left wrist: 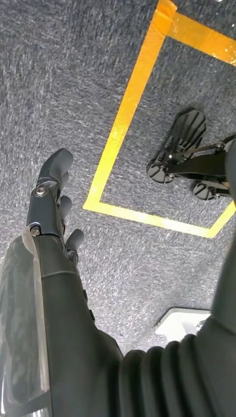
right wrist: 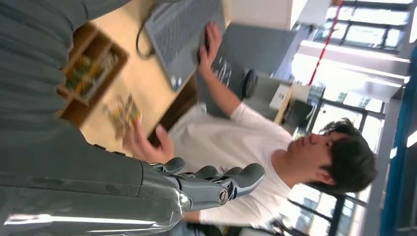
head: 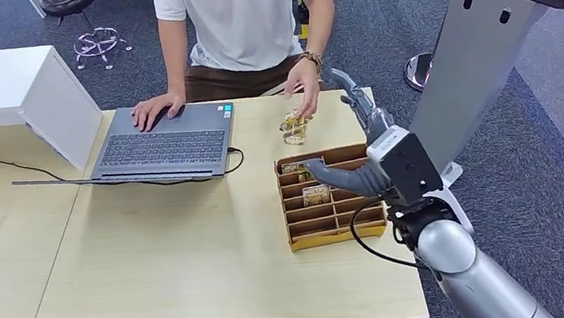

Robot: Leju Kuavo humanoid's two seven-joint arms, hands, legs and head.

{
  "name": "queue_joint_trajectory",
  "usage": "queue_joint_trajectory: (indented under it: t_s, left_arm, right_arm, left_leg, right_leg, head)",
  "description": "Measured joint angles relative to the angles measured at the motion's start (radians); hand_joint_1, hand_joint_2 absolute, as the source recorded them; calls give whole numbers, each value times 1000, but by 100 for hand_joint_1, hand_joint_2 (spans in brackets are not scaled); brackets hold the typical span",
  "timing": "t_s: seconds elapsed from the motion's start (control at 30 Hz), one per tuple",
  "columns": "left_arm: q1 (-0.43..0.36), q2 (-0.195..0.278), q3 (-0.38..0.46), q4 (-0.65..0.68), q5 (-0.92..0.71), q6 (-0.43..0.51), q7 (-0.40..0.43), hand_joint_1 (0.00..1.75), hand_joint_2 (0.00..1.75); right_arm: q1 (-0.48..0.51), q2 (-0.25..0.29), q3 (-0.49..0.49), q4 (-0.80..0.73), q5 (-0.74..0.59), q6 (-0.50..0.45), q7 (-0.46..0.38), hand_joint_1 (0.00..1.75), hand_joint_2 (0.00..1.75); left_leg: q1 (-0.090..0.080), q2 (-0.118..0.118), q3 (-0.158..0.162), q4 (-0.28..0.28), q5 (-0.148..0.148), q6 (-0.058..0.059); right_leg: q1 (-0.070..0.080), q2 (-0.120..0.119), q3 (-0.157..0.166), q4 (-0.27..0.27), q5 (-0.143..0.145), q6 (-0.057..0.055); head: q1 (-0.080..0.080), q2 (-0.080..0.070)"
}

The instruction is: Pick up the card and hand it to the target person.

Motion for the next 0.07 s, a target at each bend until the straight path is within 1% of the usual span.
queue_joint_trajectory:
  t_s: [0.03,0.07]
  left_arm:
    - [1,0,0,0,0,2,2,0,0]
    - [1,0,0,0,0,4,2,0,0]
  right_arm:
    - [18,-5,-12,-2,-69,15,-12,0,175]
    - [28,-8,-17,-3,-101,22,-18,0,175]
  left_leg:
    - [0,0,0,0,0,0]
    - [0,0,0,0,0,0]
  right_leg:
    - [0,0,0,0,0,0]
    - [0,0,0,0,0,0]
  head:
    - [0,0]
    - [0,0]
